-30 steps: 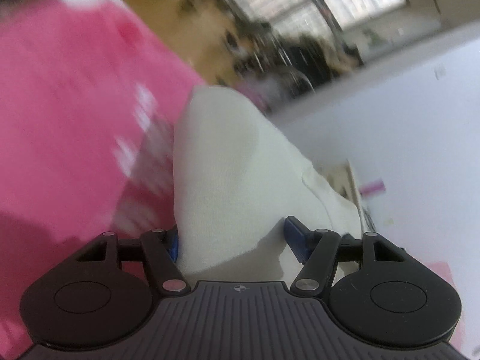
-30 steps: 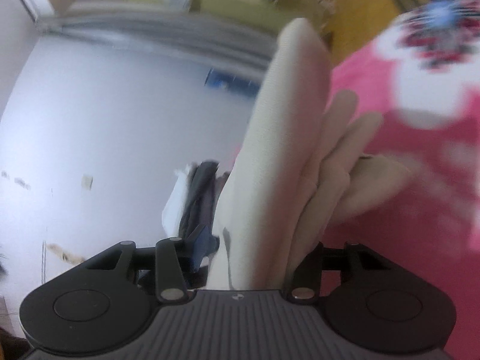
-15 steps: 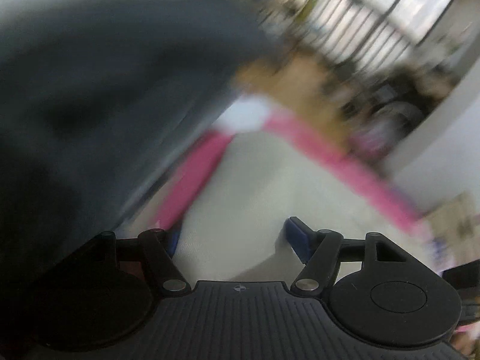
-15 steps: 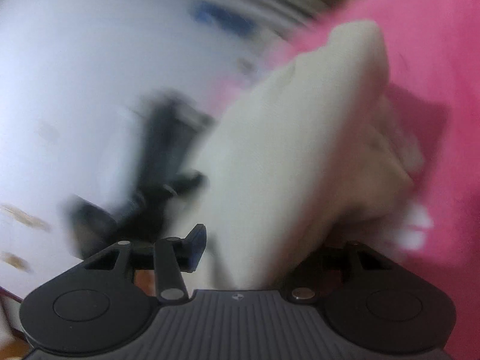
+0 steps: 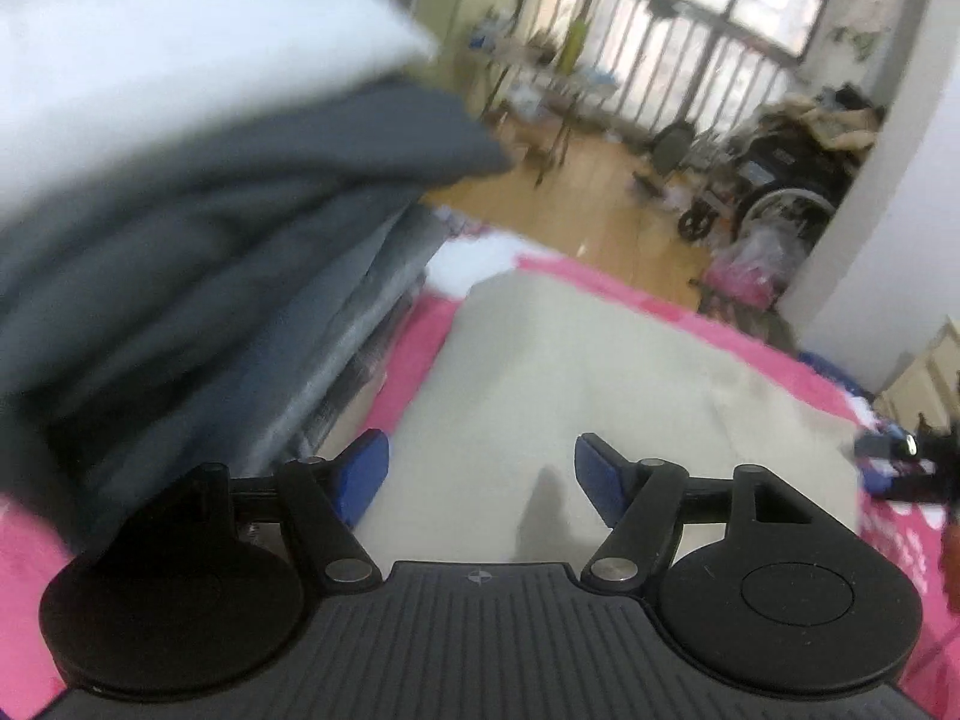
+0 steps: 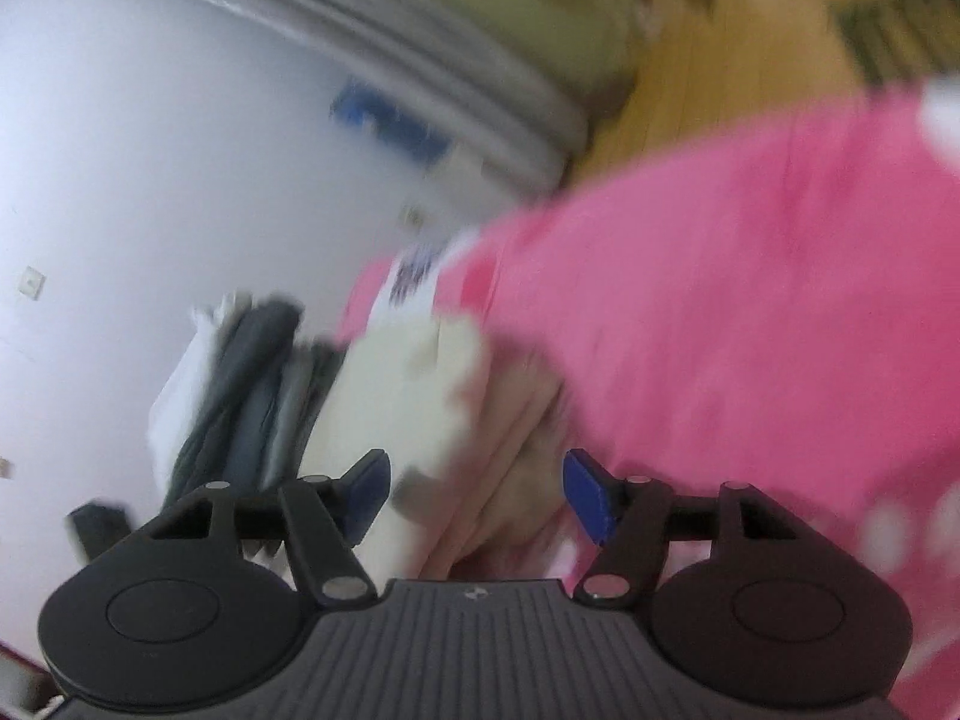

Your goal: Fold clothes

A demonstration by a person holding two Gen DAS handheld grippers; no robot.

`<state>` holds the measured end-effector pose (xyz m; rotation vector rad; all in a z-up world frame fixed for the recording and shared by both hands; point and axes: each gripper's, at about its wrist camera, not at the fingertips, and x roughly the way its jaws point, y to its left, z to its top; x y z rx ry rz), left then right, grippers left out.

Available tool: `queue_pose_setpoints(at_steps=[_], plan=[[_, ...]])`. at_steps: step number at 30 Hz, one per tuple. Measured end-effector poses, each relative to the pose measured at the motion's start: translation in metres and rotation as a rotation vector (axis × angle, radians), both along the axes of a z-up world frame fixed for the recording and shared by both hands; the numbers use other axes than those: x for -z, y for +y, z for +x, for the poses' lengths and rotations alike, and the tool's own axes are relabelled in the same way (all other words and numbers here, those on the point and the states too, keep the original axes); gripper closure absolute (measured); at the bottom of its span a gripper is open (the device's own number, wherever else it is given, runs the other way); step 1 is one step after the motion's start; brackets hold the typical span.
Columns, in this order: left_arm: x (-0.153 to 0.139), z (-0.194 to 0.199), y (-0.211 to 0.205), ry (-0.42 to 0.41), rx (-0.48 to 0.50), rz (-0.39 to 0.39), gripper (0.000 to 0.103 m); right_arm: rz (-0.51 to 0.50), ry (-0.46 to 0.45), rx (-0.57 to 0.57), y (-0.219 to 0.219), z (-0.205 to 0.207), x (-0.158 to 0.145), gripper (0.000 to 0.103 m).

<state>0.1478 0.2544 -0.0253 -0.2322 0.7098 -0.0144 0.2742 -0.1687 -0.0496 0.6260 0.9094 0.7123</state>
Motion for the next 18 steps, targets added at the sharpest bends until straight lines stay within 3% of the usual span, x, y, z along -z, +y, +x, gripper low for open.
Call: queue_pose_setpoints(at_steps=[2,5,8,11,12,14,15,16,18], plan=[[-0.008,-0.011,-0.011,-0.048,0.03,0.052,0.032,-0.042,-0.112,-0.018,0.005,-0.007,-0.019,0.045],[-0.002,-0.02,-0.027,-0.02,0.087,0.07,0.032,-0.133,-0.329,-0.162,0.037,-0.028,-0.043,0.051],[0.024,-0.021,-0.05,0.056,0.133,0.162,0.032,-0.361,-0.491,-0.318,0.104,-0.039,-0.04,0.056],[0.044,-0.022,-0.069,0.041,0.162,0.296,0.031,-0.625,-0.469,-0.354,0.127,-0.022,0.013,0.057],[0.045,-0.02,-0.071,0.033,0.161,0.309,0.03,-0.618,-0.444,-0.339,0.124,-0.014,0.021,0.052],[0.044,-0.017,-0.068,0.036,0.163,0.296,0.029,-0.603,-0.4,-0.294,0.119,-0.002,0.01,0.057],[0.044,-0.015,-0.065,0.039,0.165,0.283,0.029,-0.618,-0.418,-0.274,0.12,-0.004,0.0,0.066],[0.044,-0.012,-0.062,0.043,0.167,0.27,0.029,-0.632,-0.436,-0.255,0.121,-0.006,-0.01,0.068],[0.044,-0.01,-0.058,0.043,0.17,0.248,0.029,-0.544,-0.496,-0.318,0.119,-0.03,-0.029,0.069]])
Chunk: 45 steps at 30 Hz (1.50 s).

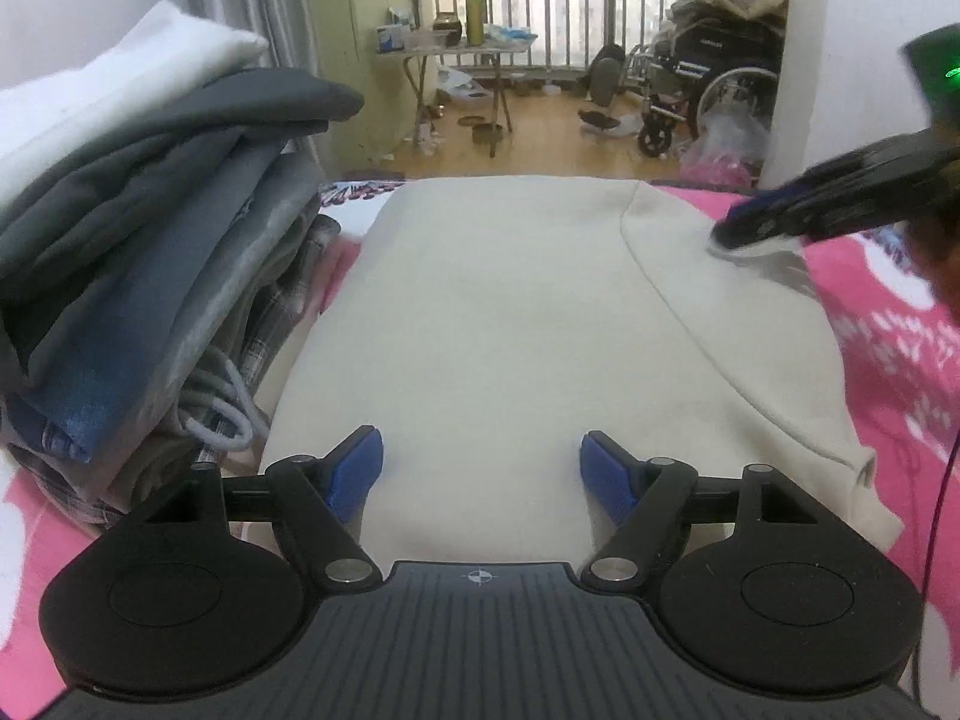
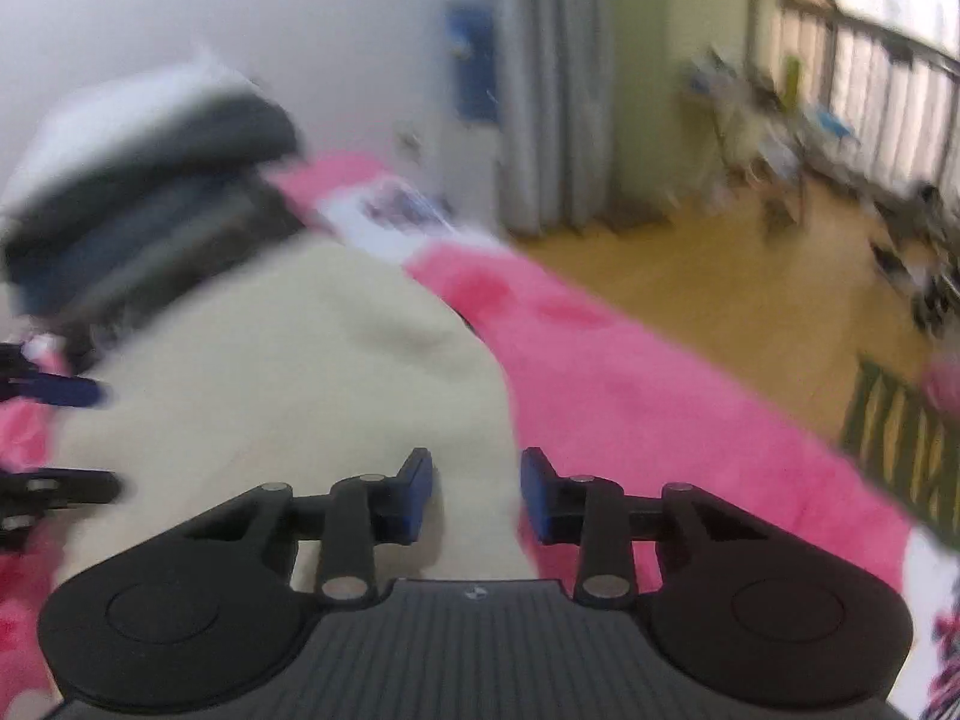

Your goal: Fold clothes

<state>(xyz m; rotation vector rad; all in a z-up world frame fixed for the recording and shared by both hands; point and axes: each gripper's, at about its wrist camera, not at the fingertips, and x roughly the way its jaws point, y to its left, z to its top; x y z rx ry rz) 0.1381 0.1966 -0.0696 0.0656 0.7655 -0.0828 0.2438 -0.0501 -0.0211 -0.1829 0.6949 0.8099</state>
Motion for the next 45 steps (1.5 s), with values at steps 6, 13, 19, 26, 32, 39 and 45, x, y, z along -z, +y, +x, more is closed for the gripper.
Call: queue_pose_setpoints(at_steps=[6,13,19,26,32,39,45], plan=[[0.0,-0.009,-0.001,-0.01,-0.012,0.003,0.027,0.013,-0.043,-0.463,0.022,-0.098,0.004,0.072],[-0.011,-0.018,-0.016,-0.001,-0.027,0.07,0.027,-0.101,0.142,-0.248,0.001,-0.104,0.04,0.072],[-0.057,-0.061,-0.042,-0.001,-0.059,0.011,0.026,-0.238,0.194,0.005,-0.041,-0.15,-0.012,0.061],[-0.143,-0.141,-0.082,-0.05,-0.14,-0.173,0.009,-0.191,0.11,0.183,-0.055,-0.227,-0.109,0.026],[-0.189,-0.194,-0.105,-0.094,-0.193,-0.271,0.0,-0.111,0.035,0.223,-0.061,-0.268,-0.174,0.003],[-0.193,-0.208,-0.106,-0.1,-0.303,-0.245,0.0,-0.103,-0.003,0.282,-0.049,-0.29,-0.168,0.0],[-0.181,-0.196,-0.108,-0.086,-0.402,-0.144,0.0,-0.13,-0.011,0.324,-0.039,-0.285,-0.14,0.0]])
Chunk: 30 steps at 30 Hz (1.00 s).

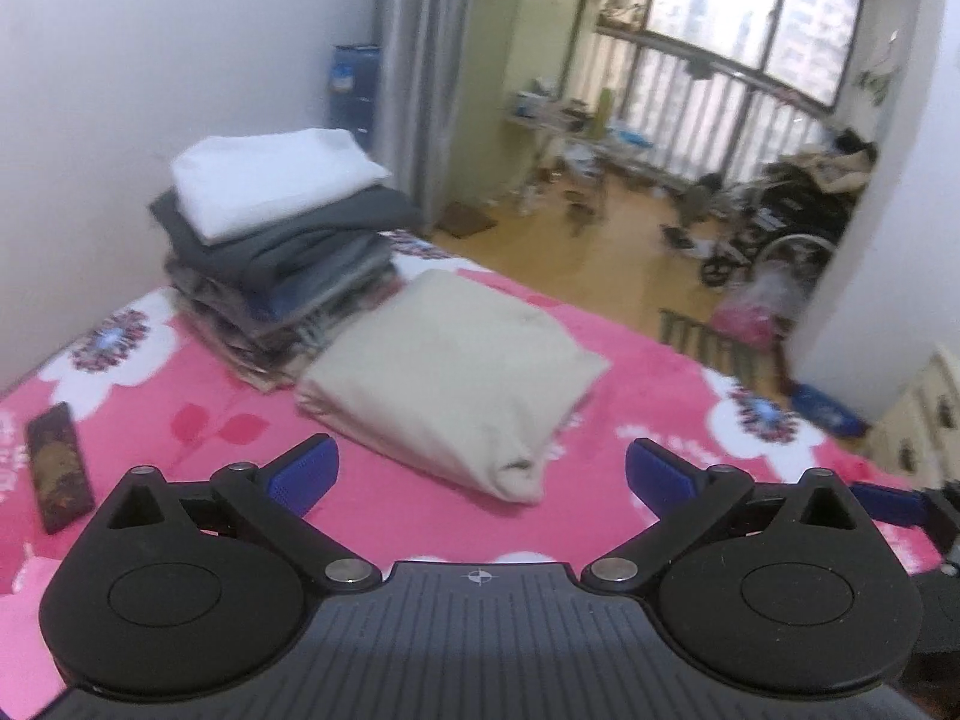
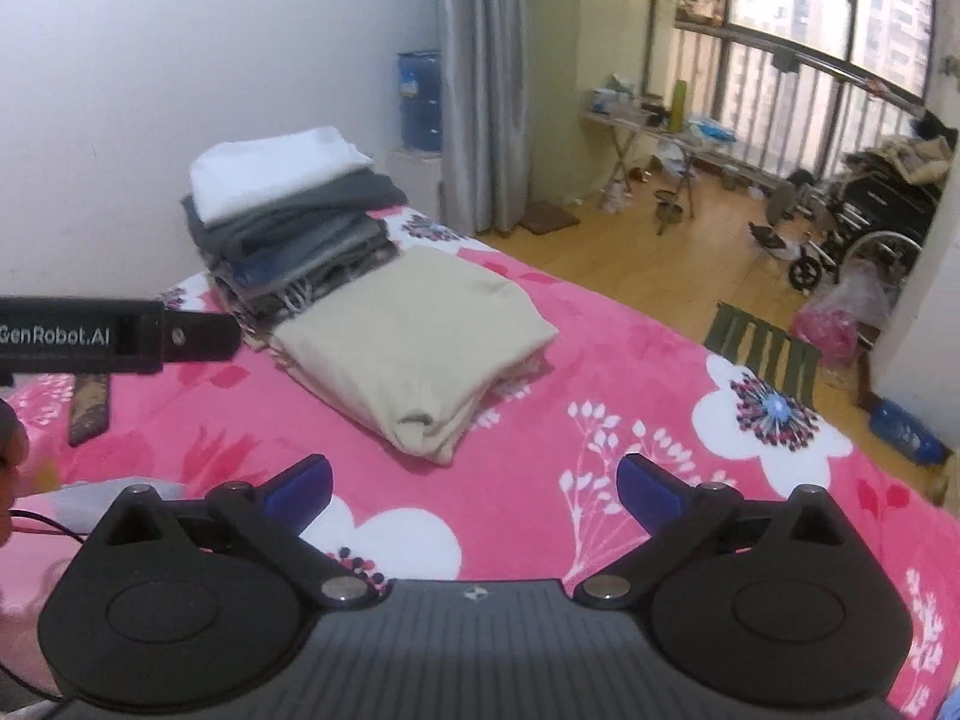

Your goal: Fold clothes

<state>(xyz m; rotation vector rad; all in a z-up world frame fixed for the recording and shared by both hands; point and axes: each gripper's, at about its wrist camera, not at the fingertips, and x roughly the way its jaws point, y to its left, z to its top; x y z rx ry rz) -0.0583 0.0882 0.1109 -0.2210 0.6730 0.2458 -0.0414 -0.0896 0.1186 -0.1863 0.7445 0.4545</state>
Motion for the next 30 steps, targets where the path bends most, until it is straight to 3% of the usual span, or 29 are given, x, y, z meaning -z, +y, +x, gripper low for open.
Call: queue_pose_setpoints(at_steps=[6,11,30], plan=[[0.016,0.012,-0.007,0.044,-0.037,0.064,0.0,-0.018,0.042,0.036,0.007,0.008,0.018,0.0],[0.023,0.01,-0.008,0.075,-0.019,0.049,0.0,-0.029,0.091,0.038,0.007,0.006,0.028,0.0],[0.038,0.01,-0.007,0.16,-0.056,0.121,0.0,-0.053,0.134,0.056,0.008,0.004,0.032,0.0]])
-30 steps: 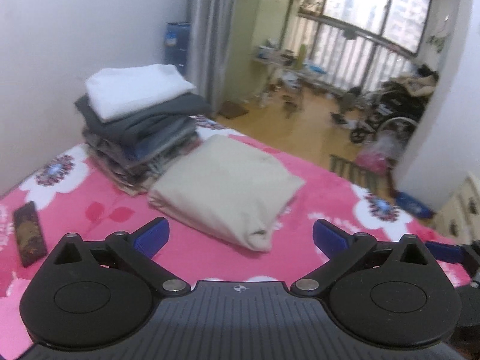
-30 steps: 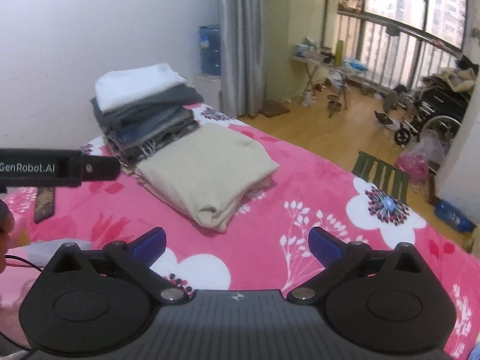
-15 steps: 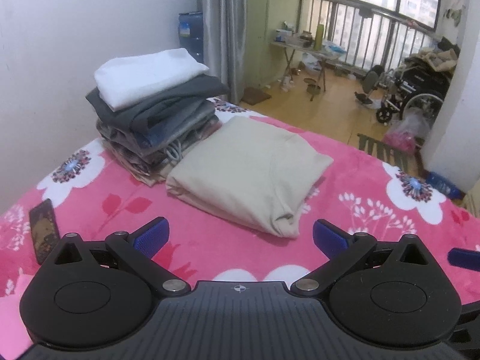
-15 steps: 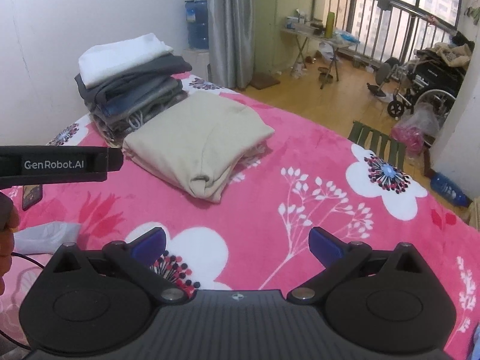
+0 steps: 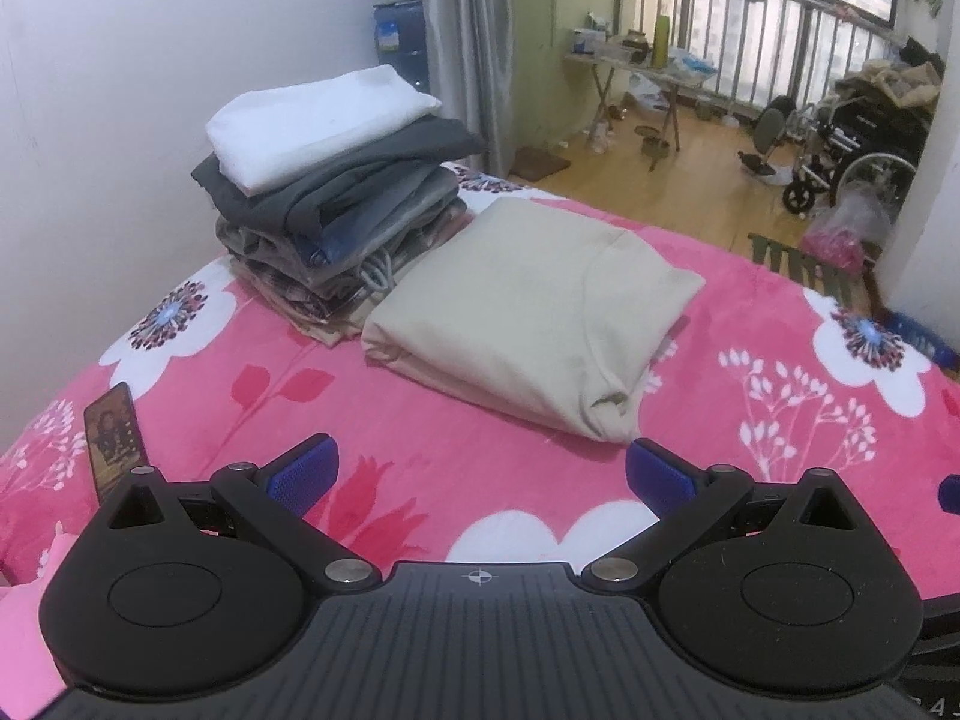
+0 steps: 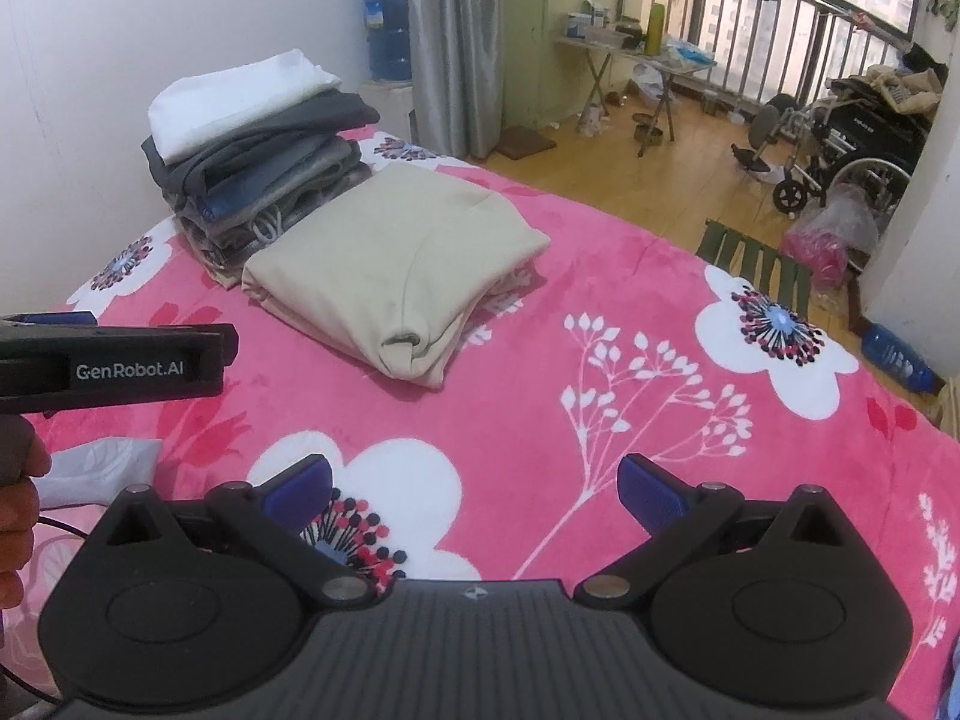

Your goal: Fold clothes

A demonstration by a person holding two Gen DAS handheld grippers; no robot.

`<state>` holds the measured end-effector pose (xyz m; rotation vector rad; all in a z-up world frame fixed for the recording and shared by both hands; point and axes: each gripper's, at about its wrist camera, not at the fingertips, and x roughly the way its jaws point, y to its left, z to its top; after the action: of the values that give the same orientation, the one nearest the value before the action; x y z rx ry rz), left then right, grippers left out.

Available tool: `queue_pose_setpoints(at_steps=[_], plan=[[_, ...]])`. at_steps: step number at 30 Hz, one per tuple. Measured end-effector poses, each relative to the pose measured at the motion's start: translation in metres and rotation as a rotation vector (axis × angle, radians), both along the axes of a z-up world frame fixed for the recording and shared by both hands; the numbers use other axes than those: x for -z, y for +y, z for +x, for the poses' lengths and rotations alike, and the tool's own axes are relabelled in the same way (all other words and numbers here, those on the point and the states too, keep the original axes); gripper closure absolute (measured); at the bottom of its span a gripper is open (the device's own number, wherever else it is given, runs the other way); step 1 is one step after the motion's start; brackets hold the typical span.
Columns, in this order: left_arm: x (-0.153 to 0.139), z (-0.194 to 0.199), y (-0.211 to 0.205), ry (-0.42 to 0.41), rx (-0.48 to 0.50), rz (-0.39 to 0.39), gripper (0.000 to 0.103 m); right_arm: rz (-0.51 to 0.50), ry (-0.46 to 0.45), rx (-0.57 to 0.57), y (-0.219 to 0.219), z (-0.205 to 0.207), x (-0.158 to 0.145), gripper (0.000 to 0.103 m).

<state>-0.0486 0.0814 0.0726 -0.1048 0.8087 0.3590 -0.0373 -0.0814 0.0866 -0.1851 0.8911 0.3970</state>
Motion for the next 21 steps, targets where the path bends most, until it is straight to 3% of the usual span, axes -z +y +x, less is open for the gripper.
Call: queue_pose_setpoints(at_steps=[13,17,21], plan=[[-0.001,-0.001,-0.006,0.003,0.013,0.03,0.0,-0.01,-0.02,0.022,-0.002,0.001,-0.001,0.0],[-0.006,-0.005,-0.012,-0.038,0.056,0.033,0.0,-0.018,-0.033,0.023,0.0,0.0,-0.001,0.0],[-0.007,-0.003,-0.018,-0.026,0.076,0.059,0.0,-0.024,-0.041,0.019,0.001,-0.001,-0.002,0.0]])
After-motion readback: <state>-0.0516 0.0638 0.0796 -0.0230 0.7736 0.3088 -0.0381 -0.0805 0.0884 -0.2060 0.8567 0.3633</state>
